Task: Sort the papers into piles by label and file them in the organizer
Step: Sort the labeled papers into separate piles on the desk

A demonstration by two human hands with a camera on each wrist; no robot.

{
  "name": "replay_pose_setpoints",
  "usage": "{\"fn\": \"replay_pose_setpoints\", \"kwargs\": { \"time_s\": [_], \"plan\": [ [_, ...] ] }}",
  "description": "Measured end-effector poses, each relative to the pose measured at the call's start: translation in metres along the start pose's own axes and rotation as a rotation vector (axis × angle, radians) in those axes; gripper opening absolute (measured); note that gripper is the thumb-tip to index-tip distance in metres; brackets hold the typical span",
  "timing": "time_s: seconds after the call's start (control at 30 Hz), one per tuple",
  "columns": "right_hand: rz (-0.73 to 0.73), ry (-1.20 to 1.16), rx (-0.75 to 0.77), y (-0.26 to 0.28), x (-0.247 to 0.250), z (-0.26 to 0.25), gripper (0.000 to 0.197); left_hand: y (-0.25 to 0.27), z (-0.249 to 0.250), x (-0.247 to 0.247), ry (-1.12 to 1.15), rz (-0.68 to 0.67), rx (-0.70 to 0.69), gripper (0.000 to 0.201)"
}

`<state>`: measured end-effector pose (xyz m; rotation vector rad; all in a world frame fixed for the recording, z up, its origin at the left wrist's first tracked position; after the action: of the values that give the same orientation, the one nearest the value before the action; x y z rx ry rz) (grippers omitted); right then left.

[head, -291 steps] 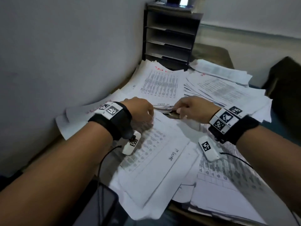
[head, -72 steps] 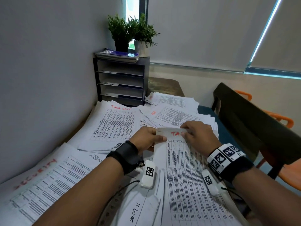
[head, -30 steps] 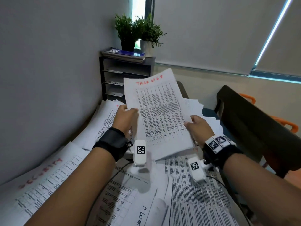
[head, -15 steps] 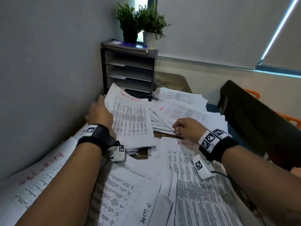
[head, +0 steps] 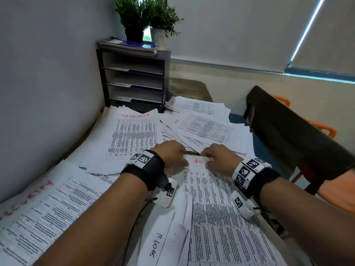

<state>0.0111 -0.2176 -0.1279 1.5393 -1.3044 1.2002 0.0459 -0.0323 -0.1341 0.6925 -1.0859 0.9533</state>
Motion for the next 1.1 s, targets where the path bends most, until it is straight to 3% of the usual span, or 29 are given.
{"fn": "replay_pose_setpoints", "kwargs": {
  "time_s": [0.07,0.23,0.4,0.6,0.8,0.93,1.1],
  "plan": [
    [0.049,0.003,-0.002,0.001,0.004,-0.001,0.012,0.002,0.005,0.002,0.0,0.015,-0.002,0.03],
    [0.199,-0.129,-0.02,0.013,0.017,-0.001,0.024,0.008,0.013,0.009,0.154,0.071,-0.038,0.011],
    [0.251,-0.247,-0.069,0.026,0.022,0.008,0.015,0.011,0.012,0.01,0.379,0.009,-0.063,0.011],
    [0.351,-0.186,-0.025,0.028,0.024,0.01,0.019,0.016,0.001,0.009,0.558,-0.033,0.005,0.017],
    [0.335,-0.144,-0.007,0.027,0.022,0.008,0.014,0.029,-0.005,0.002,0.781,-0.12,0.143,0.015],
    [0.355,-0.156,0.008,0.029,0.024,0.005,0.019,0.032,-0.007,-0.004,0.913,-0.168,0.16,0.012],
    [0.515,-0.198,-0.025,0.038,0.036,0.019,0.026,0.035,-0.005,-0.001,0.962,-0.16,0.174,0.009]
  ]
}}
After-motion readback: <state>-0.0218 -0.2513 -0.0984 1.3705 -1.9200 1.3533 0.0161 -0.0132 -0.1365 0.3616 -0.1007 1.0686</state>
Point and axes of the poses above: each hand's wrist, its own y-axis away from the middle knuckle, its own x-axis out of the back of the hand, z = x × y, the point moved 3 cm from there along -y, towards the middle knuckle, and after that the axes turned 6 degrees about z, right-handed, at the moved point
